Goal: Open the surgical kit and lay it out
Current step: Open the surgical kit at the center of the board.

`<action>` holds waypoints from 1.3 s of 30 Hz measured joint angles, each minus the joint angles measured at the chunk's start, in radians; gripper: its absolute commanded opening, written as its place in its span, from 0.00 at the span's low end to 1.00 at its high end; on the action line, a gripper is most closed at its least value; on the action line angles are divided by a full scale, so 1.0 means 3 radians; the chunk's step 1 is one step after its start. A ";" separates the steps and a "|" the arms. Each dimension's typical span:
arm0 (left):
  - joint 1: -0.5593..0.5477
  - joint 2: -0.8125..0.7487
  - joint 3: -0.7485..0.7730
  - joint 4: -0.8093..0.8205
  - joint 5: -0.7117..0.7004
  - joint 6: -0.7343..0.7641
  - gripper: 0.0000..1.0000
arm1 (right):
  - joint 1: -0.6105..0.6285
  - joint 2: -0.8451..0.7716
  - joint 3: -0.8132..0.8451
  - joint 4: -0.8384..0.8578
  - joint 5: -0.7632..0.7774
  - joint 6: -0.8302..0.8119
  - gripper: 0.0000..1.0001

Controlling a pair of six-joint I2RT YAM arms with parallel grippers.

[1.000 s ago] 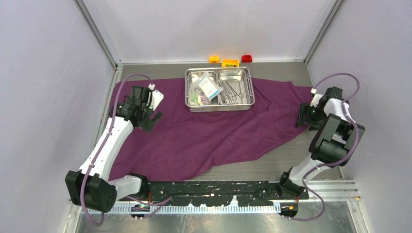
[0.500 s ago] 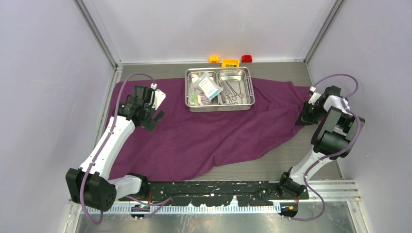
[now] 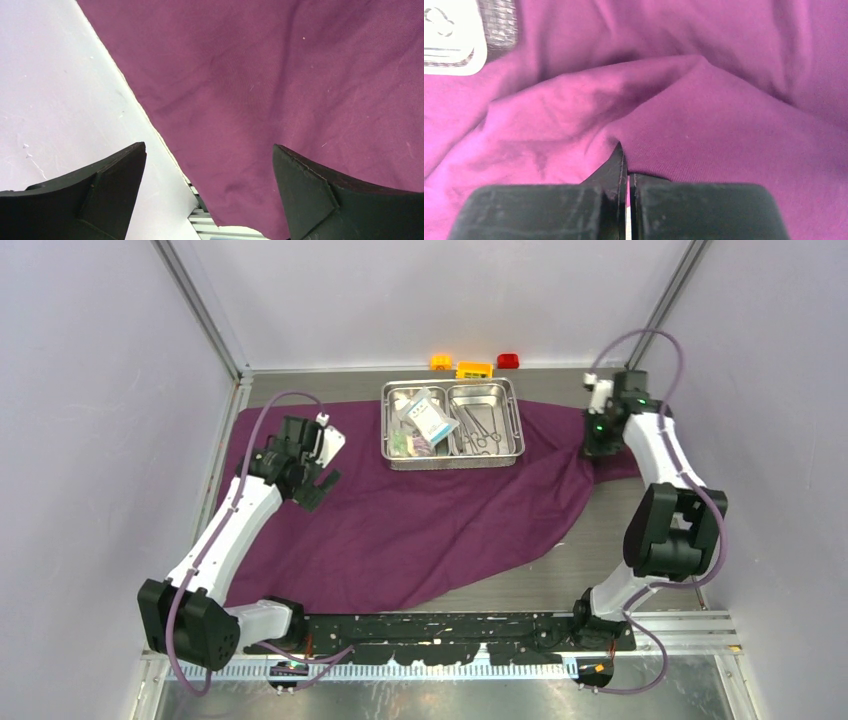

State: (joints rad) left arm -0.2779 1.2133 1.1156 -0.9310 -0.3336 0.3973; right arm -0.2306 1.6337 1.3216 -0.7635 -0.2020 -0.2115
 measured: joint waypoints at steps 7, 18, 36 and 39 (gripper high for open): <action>-0.0041 0.0004 0.0003 -0.0003 -0.0057 0.0014 1.00 | 0.0783 0.0657 0.0764 -0.0173 0.0586 -0.0069 0.13; -0.0064 -0.0009 0.0003 -0.0005 -0.0151 0.0027 1.00 | 0.0732 0.1689 0.1835 -0.0345 0.0891 -0.0017 0.30; -0.0071 0.0126 -0.0005 0.0314 -0.0167 0.0192 1.00 | -0.0127 0.1377 0.1713 -0.0385 -0.0053 0.0389 0.61; -0.0071 0.0178 -0.0005 0.0387 -0.0099 0.0192 1.00 | -0.0432 0.1129 0.1527 -0.0387 -0.0164 0.0427 0.61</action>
State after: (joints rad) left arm -0.2993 1.2667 1.1141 -0.8150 -0.3634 0.4549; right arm -0.3603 1.9724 1.7798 -0.8795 -0.2512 -0.0834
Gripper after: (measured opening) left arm 0.996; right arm 0.613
